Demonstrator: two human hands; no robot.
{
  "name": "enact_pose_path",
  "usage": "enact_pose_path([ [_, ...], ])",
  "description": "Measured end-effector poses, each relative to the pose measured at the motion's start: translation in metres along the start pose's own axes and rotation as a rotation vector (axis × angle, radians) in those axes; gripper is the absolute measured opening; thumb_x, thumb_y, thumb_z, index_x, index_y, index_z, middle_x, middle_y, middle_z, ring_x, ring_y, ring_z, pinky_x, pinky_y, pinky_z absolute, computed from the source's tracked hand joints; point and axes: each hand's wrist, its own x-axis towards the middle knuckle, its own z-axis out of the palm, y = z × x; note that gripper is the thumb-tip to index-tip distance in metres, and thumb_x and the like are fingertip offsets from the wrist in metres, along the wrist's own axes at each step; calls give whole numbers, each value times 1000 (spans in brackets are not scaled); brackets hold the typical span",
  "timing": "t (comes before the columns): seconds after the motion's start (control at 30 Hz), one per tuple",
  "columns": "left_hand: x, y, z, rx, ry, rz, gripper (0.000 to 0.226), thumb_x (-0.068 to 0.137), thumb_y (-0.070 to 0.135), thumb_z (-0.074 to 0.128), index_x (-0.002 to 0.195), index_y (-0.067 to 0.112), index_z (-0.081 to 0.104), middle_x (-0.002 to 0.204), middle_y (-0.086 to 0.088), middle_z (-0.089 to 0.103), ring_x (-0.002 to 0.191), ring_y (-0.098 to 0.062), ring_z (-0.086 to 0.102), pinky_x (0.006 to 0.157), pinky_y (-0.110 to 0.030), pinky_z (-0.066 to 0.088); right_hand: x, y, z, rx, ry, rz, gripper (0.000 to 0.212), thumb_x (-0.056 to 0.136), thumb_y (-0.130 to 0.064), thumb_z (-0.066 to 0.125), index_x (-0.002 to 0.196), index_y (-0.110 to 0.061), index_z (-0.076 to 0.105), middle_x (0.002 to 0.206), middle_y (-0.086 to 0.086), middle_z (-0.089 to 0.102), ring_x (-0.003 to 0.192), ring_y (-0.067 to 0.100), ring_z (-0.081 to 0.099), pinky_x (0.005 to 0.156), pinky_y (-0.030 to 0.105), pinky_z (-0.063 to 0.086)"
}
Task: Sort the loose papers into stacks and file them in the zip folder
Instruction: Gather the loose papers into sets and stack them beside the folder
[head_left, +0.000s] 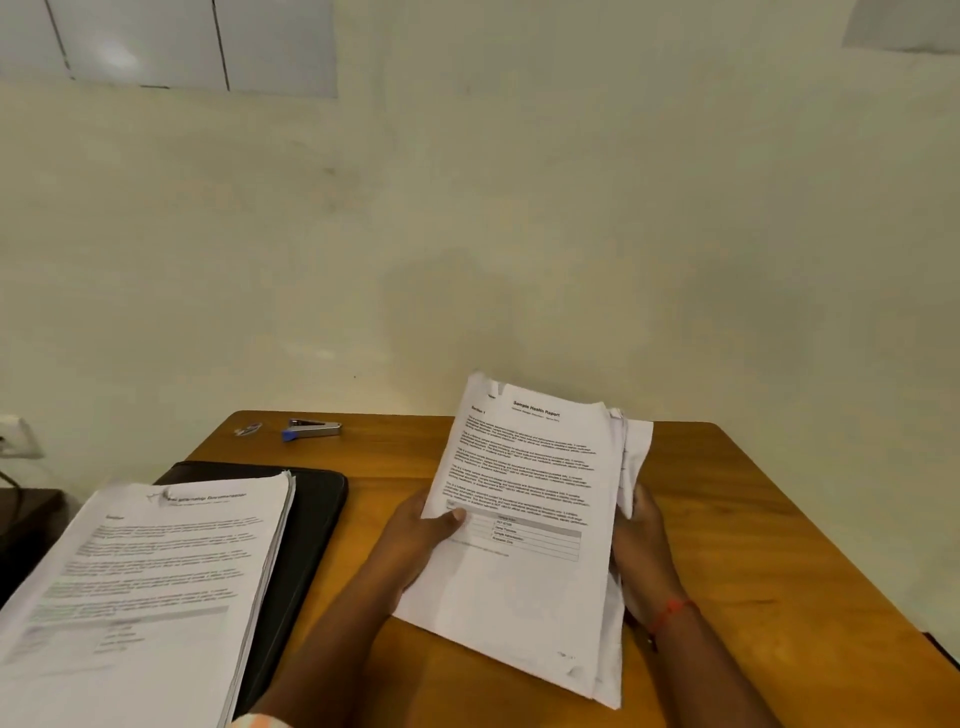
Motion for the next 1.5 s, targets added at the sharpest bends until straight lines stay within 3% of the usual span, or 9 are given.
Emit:
enact_pose_path([
  [0.17, 2, 5, -7, -57, -112, -84, 38, 94, 24, 69, 129, 14, 60, 117, -7, 75, 104, -29, 73, 91, -48, 59, -3, -10, 3, 104, -82, 9, 32, 97, -22, 66, 129, -21, 62, 110, 15, 73, 99, 36, 72, 77, 49, 60],
  [0.3, -2, 7, -3, -55, -115, -24, 30, 96, 22, 65, 124, 11, 63, 113, -5, 76, 100, -28, 75, 78, -38, 62, -2, -10, 7, 183, 13, 59, 33, 102, -36, 54, 125, -16, 65, 104, 17, 73, 86, 34, 70, 74, 44, 56],
  [0.4, -2, 5, 1, -24, -37, 48, 31, 94, 26, 68, 123, 14, 64, 110, -2, 77, 95, -24, 76, 74, -36, 63, -2, -8, 6, 303, -26, 164, 57, 100, -58, 40, 126, -15, 66, 116, 17, 72, 103, 40, 69, 88, 53, 55],
  [0.63, -5, 4, 9, 13, 140, 306, 30, 96, 26, 66, 120, 42, 58, 110, 18, 73, 103, -11, 71, 73, -26, 61, -5, -4, 9, 72, -124, -32, 44, 90, -17, 72, 131, -19, 55, 124, 4, 71, 114, 30, 68, 94, 56, 55],
  [0.77, -13, 10, 11, 57, 253, 466, 48, 93, 31, 68, 131, 50, 47, 121, 27, 64, 112, -8, 67, 80, -30, 61, -16, -15, 17, -12, -49, -190, 40, 92, -7, 67, 128, -21, 56, 118, -5, 72, 109, 15, 69, 80, 32, 61],
  [0.87, -20, 21, 14, 5, 305, 576, 57, 92, 24, 69, 141, 39, 42, 125, 28, 61, 114, -9, 66, 78, -30, 62, -25, -33, 22, 23, 27, -273, 39, 92, -6, 66, 126, -24, 57, 113, -6, 72, 104, 8, 69, 71, 22, 59],
  [1.03, -28, 28, 21, -7, 322, 662, 40, 90, 48, 70, 121, 30, 51, 114, 18, 67, 106, -13, 70, 74, -27, 61, -33, -52, 26, -46, 21, -411, 37, 90, -9, 67, 115, -32, 53, 114, -10, 65, 103, 3, 68, 69, 20, 58],
  [1.37, -24, 22, 24, -20, 366, 670, 37, 91, 47, 61, 120, 26, 53, 116, 6, 69, 105, -20, 71, 76, -34, 63, -25, -43, 16, 59, -103, -265, 42, 83, -19, 69, 123, -13, 57, 115, 1, 74, 103, 22, 72, 78, 39, 62],
  [1.5, -22, 20, 21, -36, 350, 646, 50, 92, 57, 56, 125, 20, 55, 116, 4, 70, 103, -20, 72, 74, -37, 63, -26, -34, 17, -6, -137, -193, 40, 79, -22, 72, 118, -18, 65, 110, -5, 76, 103, 21, 72, 76, 31, 61],
])
